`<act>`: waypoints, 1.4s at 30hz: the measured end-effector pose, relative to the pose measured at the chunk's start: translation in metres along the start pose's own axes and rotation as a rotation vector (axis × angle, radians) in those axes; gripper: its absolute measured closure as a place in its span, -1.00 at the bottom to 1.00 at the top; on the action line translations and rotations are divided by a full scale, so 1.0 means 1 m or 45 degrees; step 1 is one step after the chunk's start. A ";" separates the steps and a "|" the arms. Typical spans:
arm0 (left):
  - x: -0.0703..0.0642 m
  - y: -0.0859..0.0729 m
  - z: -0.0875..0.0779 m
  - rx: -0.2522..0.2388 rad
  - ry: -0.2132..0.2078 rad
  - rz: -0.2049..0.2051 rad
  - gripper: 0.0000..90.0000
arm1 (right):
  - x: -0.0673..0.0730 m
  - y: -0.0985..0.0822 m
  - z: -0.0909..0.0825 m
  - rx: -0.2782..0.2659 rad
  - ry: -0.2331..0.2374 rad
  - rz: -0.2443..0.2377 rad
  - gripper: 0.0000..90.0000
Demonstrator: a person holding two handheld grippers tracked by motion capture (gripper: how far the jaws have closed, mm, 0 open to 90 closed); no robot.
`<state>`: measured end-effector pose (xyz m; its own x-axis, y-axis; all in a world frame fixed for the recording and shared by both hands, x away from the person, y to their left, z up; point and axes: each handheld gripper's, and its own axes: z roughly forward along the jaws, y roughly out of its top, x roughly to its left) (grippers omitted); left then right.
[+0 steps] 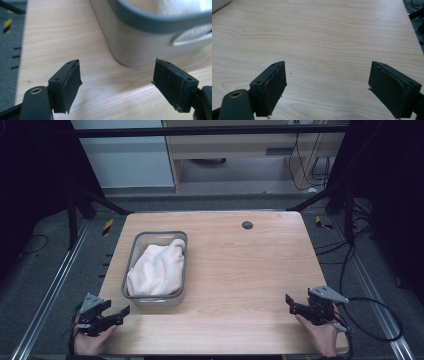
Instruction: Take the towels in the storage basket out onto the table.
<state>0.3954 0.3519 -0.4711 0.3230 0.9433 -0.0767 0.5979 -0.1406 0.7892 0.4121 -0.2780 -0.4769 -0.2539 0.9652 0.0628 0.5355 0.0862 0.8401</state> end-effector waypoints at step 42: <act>-0.007 0.060 -0.059 -0.185 -0.011 -0.052 -0.42 | 0.006 -0.004 0.007 0.056 -0.011 -0.067 -0.78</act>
<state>0.3858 0.3549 -0.3869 0.3070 0.9447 -0.1154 0.4981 -0.0562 0.8653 0.4143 -0.2710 -0.4839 -0.2760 0.9611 0.0147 0.5567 0.1473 0.8176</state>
